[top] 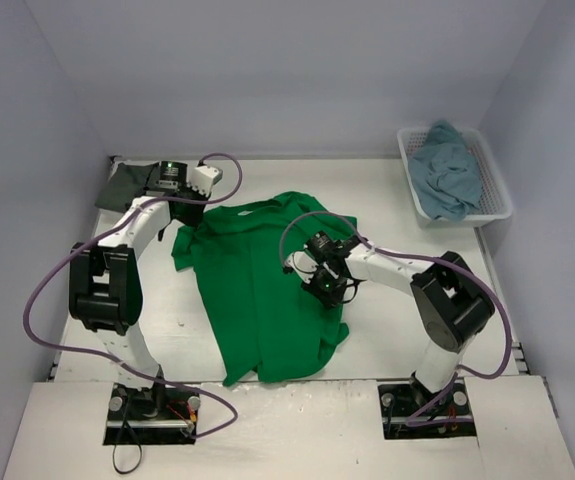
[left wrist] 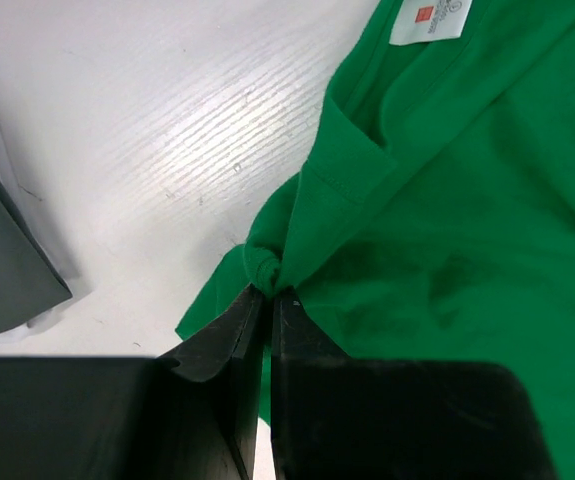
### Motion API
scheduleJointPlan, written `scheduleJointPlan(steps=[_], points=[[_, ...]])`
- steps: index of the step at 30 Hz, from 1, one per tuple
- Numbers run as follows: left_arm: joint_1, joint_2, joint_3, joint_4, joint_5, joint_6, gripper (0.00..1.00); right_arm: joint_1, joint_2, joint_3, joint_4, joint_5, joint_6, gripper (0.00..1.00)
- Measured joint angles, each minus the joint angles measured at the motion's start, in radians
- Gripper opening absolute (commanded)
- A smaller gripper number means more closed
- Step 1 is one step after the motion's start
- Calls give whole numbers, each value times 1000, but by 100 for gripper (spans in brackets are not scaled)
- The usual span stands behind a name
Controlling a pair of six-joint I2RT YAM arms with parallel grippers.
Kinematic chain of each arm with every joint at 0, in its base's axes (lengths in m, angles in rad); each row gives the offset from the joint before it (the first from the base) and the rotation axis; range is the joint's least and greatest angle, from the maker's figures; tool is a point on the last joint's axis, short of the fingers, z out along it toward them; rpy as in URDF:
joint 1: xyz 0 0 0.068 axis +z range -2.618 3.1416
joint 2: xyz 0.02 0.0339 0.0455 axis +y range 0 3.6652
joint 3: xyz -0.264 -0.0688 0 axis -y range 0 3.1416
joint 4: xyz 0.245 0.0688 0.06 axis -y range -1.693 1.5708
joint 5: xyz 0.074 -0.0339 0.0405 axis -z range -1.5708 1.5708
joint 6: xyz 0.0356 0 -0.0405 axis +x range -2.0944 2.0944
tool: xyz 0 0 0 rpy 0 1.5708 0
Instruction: Fold and stack the t-shirts
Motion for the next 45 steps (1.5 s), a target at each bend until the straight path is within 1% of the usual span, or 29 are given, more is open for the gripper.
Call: scheduleJointPlan(steps=[5,9,15,19,26,30,34,42,43,44,45], points=[[0,25,4,-3,-1,4,0,0,19,18,-16,15,-11,0],[0,28,4,-8,-19,18,0,-22,60,69,-52,16,-14,0],[0,29,-13,-1,-116,71,0,-126,111,140,-58,50,-16,0],[2,47,-23,3,-166,95,0,-192,138,175,-52,107,-27,0],[14,132,3,-9,-187,87,0,-284,227,291,-60,190,-66,0],[15,132,3,-23,-183,82,0,-325,317,419,-70,247,-83,0],[15,109,-11,-35,-178,81,0,-351,443,602,-68,318,-95,0],[15,-58,-101,-80,-161,63,0,-375,675,943,-2,469,-125,0],[15,-84,-116,-87,-156,60,0,-377,694,970,7,481,-126,1],[15,-108,-129,-96,-152,57,0,-379,708,989,18,489,-126,6],[15,-129,-139,-100,-148,55,0,-381,711,995,26,490,-122,8]])
